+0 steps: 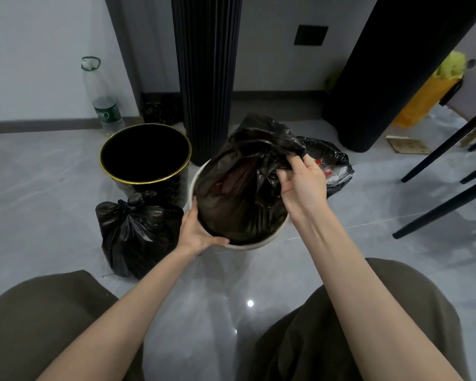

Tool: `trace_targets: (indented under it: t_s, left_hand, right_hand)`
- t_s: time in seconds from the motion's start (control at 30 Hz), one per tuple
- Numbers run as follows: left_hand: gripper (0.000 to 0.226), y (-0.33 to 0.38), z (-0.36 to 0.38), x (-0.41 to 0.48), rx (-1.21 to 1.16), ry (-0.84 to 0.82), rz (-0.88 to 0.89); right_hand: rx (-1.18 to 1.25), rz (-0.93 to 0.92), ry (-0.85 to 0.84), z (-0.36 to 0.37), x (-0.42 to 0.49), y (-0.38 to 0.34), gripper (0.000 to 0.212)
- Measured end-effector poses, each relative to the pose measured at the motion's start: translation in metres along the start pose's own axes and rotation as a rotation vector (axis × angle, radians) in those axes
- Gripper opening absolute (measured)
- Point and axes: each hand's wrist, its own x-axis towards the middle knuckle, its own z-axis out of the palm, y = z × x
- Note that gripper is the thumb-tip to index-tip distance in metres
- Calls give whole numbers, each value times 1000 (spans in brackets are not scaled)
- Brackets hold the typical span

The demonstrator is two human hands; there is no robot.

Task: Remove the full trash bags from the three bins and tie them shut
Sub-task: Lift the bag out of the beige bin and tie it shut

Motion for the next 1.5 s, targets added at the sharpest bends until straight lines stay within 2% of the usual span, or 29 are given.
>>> trace_targets:
  t_s: [0.13,0.2,0.27,0.33,0.4,0.53,0.7,0.8,1.03,1.13,1.3,1.5]
  left_hand:
    - [145,0,6,13,-2,19,0]
    - [148,-14,11,27,-90,65,-26]
    - [139,-27,14,44,-200,103,-52]
    - [140,-10,9,42,-354,114,-85]
    - [144,2,9,46,-492,89,-132]
    - [138,4,15,61,-380,96,-134]
    - [113,19,27,82,-446,45,-132]
    - [100,31,36,94,-418,27,-143]
    - [84,38,37,107,-743,-176,-190]
    - [79,33,26,104,-662,-221,-214]
    - [61,46,9,78,-393,-130,-106]
    - [56,73,-21,21,-226,-183,109]
  right_hand:
    - [151,-59,-81,14,-3,-29,20]
    - [133,-148,-123,20,-4,-51,21]
    - [89,-211,-136,22,-6,-66,21]
    - [58,-231,-128,21,-8,-71,20]
    - [32,-240,-96,20,-8,-68,17]
    - [-56,-333,30,15,-3,-61,27]
    - [-206,-495,172,4,9,-51,32]
    - [-261,-486,228,0,18,-43,33]
    - [-330,-321,377,-16,30,-13,28]
    - [-286,-259,404,-21,27,1,26]
    - [-320,-224,401,-22,8,11,29]
    - [-441,-259,222,-16,-30,1,35]
